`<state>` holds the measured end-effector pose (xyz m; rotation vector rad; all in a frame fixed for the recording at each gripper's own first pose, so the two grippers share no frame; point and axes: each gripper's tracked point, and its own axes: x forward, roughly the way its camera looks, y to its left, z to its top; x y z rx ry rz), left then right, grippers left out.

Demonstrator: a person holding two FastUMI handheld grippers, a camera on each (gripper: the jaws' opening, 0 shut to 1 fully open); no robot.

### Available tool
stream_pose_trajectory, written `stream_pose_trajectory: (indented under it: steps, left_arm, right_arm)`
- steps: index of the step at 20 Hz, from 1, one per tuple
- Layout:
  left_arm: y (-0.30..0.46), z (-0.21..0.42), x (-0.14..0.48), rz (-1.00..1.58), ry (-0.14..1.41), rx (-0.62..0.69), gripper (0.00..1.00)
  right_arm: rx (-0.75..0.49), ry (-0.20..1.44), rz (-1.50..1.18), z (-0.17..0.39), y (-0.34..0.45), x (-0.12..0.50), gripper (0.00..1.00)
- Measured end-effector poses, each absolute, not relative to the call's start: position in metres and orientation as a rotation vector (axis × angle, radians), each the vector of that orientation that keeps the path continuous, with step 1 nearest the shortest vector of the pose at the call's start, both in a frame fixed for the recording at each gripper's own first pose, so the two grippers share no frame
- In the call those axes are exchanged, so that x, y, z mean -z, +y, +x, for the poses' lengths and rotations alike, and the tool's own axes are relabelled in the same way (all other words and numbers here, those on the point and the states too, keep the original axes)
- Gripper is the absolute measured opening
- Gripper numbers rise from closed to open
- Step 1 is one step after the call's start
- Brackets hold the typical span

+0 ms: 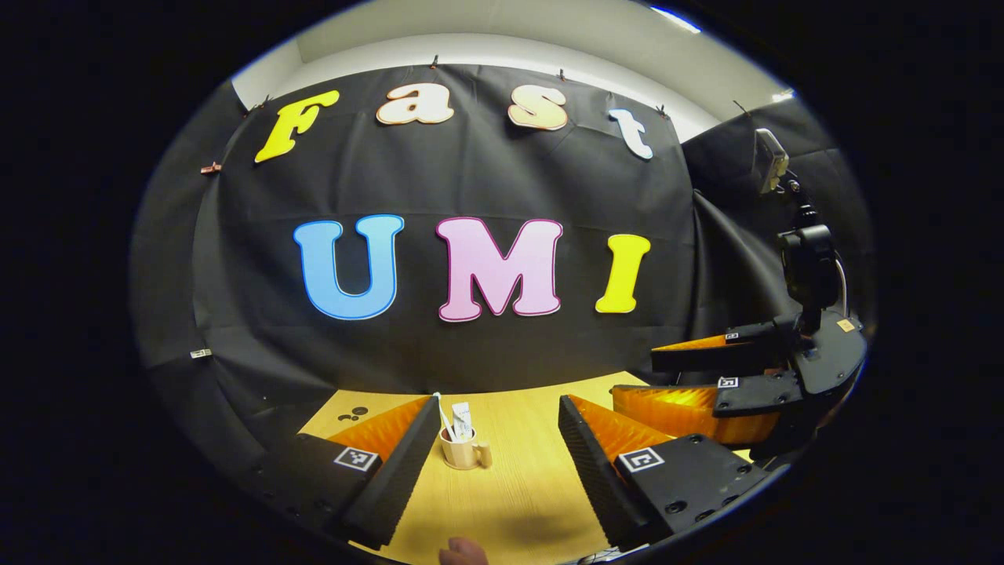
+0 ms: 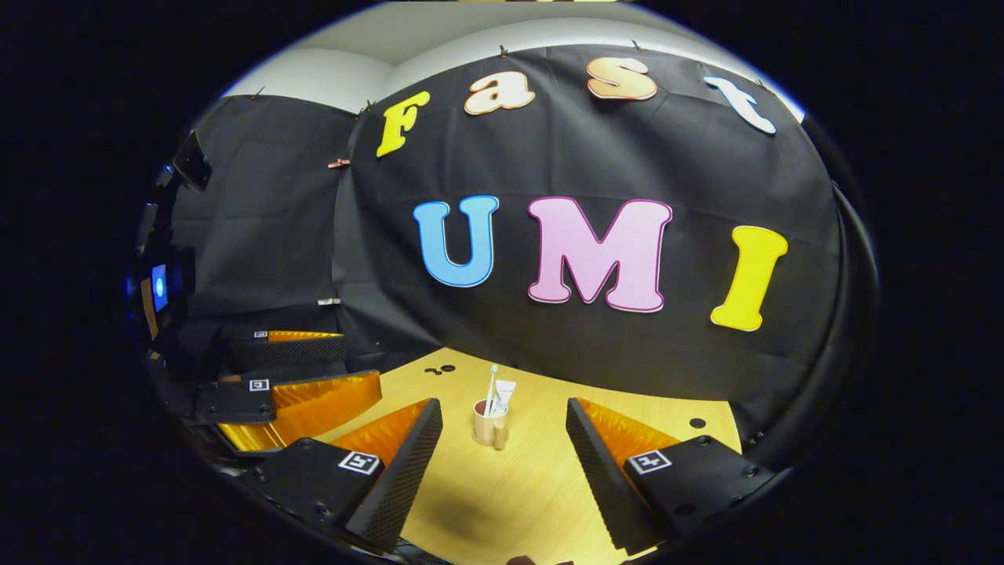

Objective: Put the toothbrush and toothpaste on the desktop into the cup, then pick up the cup and place it on the coaster on the desktop.

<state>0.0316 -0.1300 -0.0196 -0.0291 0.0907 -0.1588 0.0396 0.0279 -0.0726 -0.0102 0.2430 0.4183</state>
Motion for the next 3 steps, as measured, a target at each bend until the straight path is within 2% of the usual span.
stream_pose_trajectory:
  steps: [3]
  left_arm:
    - [-0.1342, 0.0349, 0.0198, -0.040, 0.102, 0.169, 0.96]
  right_arm:
    - [-0.445, 0.212, 0.022, 0.0353, 0.0352, 0.0644, 0.97]
